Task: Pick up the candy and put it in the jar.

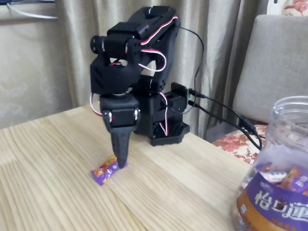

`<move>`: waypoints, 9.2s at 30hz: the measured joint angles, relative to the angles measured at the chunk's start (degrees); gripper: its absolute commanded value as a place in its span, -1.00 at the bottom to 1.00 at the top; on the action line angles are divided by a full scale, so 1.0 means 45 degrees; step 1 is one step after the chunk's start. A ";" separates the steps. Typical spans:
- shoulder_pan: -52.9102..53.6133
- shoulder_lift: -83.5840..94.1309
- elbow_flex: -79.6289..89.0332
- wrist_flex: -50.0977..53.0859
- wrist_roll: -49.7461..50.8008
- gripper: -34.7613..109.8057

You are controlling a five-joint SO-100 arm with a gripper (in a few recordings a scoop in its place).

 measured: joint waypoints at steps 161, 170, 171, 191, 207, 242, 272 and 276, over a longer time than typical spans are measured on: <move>0.2324 0.0586 -0.2500 0.2695 -0.5937 0.03; 0.1133 0.0723 -0.4004 0.2617 -0.3789 0.04; 0.0723 0.0977 -0.4258 0.2793 -0.3281 0.03; -0.4062 0.6328 -0.0078 0.3340 -0.3848 0.03; 0.0879 -0.0176 -0.0664 -0.1230 -0.4492 0.06; 0.4199 -0.2520 -0.7324 0.1426 0.9922 0.06; 0.3320 0.0020 -0.6367 0.3555 1.6289 0.11; 0.3223 -0.0039 -0.6387 0.3535 1.7754 0.21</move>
